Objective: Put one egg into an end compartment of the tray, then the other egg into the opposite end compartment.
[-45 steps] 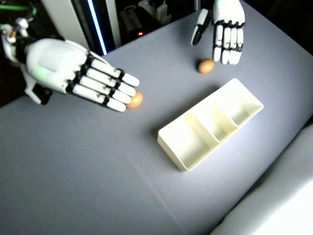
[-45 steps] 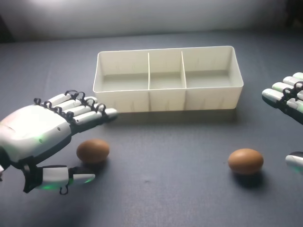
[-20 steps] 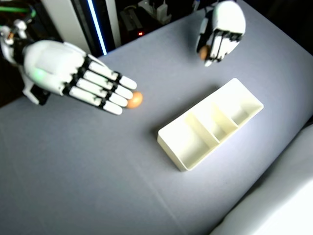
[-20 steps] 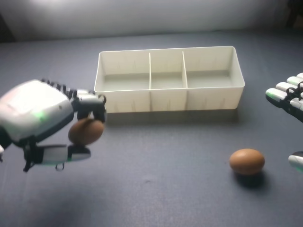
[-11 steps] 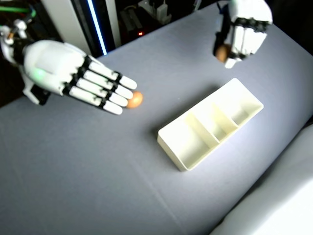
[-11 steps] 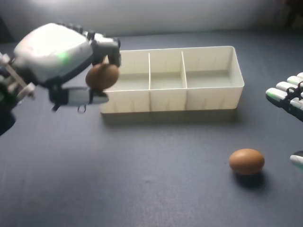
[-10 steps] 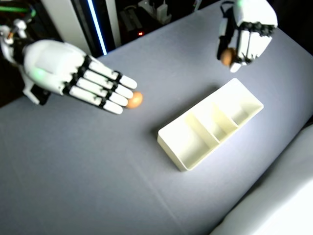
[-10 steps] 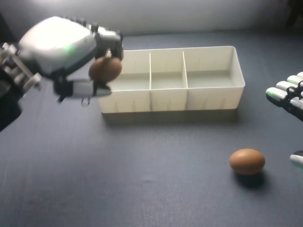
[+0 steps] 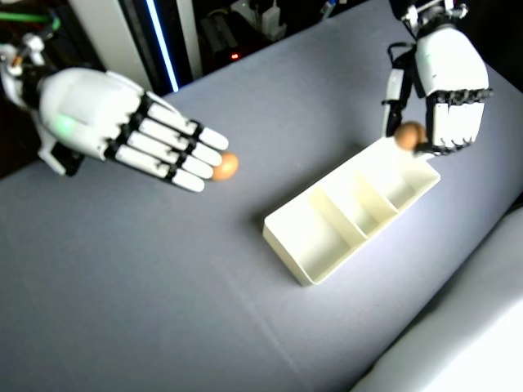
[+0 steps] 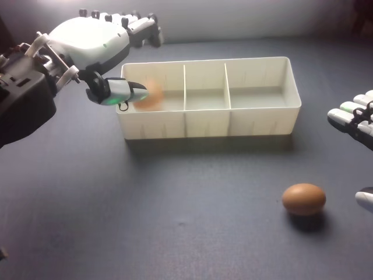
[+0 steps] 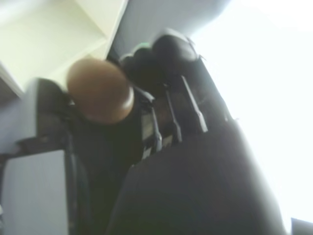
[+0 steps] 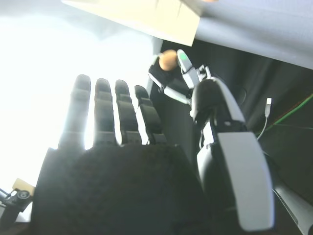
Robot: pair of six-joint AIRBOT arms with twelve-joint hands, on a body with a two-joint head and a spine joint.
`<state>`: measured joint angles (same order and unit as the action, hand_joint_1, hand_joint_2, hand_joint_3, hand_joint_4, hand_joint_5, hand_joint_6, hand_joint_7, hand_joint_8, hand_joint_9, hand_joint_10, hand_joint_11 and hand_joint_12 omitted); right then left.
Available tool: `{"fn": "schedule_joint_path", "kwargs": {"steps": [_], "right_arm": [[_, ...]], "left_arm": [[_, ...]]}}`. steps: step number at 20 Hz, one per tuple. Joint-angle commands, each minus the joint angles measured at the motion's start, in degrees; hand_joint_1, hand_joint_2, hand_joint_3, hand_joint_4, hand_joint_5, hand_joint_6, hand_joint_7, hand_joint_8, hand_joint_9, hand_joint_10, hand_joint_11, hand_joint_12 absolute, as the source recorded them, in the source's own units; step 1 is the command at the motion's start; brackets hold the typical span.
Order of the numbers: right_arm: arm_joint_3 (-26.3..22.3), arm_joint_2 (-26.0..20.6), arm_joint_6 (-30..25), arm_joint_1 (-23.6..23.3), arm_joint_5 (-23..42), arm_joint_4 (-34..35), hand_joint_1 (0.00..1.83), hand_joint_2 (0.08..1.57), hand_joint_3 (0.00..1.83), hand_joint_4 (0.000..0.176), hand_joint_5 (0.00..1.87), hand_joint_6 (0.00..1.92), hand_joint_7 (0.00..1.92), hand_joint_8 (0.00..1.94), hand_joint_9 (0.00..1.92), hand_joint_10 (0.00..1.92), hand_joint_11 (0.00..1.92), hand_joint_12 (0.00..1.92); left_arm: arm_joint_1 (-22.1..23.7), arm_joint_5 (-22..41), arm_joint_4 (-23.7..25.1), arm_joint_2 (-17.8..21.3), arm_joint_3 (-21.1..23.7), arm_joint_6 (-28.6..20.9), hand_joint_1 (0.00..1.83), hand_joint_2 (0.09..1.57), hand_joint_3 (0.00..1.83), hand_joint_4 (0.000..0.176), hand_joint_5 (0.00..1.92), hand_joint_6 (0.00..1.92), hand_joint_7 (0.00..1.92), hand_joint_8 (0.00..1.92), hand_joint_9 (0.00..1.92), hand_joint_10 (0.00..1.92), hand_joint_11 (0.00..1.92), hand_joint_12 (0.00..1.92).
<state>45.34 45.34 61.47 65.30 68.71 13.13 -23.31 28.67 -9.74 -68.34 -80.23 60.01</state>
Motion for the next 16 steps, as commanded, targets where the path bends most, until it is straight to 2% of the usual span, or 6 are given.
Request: {"fn": "schedule_joint_path", "kwargs": {"steps": [1, 4, 7, 8, 12, 16], "right_arm": [[0.2, 0.0, -0.3, -0.2, 7.1, -0.4, 0.33, 1.38, 0.01, 0.0, 0.0, 0.0, 0.0, 0.0, 0.0, 0.0, 0.0, 0.0], [0.2, 0.0, -0.7, -0.2, 7.1, -0.8, 0.38, 1.34, 0.0, 0.0, 0.0, 0.0, 0.0, 0.0, 0.0, 0.0, 0.0, 0.0], [0.5, 0.0, -3.0, -0.2, 6.8, -2.6, 0.52, 1.3, 0.0, 0.0, 0.0, 0.0, 0.0, 0.0, 0.02, 0.01, 0.0, 0.0], [0.8, 0.0, -4.1, -0.3, 6.6, -3.1, 0.57, 1.27, 0.0, 0.0, 0.0, 0.0, 0.05, 0.02, 0.06, 0.03, 0.02, 0.01], [2.5, 0.9, -8.8, -0.6, 4.0, -5.1, 0.59, 1.2, 0.0, 0.0, 0.0, 0.0, 0.09, 0.16, 0.0, 0.56, 0.0, 1.86], [4.7, 3.3, -11.5, -2.1, -0.8, -6.3, 0.59, 1.17, 0.0, 0.0, 0.03, 0.02, 0.0, 0.47, 0.0, 0.59, 0.0, 1.92]], "left_arm": [[0.0, 6.5, 0.1, -0.1, -0.3, 0.0, 0.73, 1.13, 0.0, 0.144, 0.0, 0.55, 0.0, 0.84, 0.0, 0.98, 0.0, 1.82], [-0.4, 6.5, 0.1, -0.1, -0.1, 0.0, 0.73, 1.15, 0.0, 0.121, 0.0, 0.41, 0.0, 0.52, 0.0, 0.59, 0.0, 1.5], [-1.5, 10.9, 0.6, 1.7, 2.3, -0.1, 0.46, 1.28, 0.04, 0.143, 0.0, 0.39, 0.0, 0.44, 0.0, 0.57, 0.0, 1.83], [-1.9, 12.5, 0.9, 2.3, 3.1, -0.4, 0.44, 1.35, 0.04, 0.102, 0.0, 0.44, 0.0, 0.47, 0.0, 0.61, 0.0, 1.67], [-7.4, 24.8, 2.7, 7.0, 8.5, -5.0, 0.62, 1.38, 0.0, 0.094, 0.0, 0.72, 0.05, 0.38, 0.0, 0.42, 0.0, 1.54], [-13.3, 33.8, 3.1, 10.9, 13.1, -6.6, 0.81, 1.38, 0.0, 0.048, 0.07, 0.87, 0.2, 0.34, 0.0, 0.75, 0.0, 1.42]]}}
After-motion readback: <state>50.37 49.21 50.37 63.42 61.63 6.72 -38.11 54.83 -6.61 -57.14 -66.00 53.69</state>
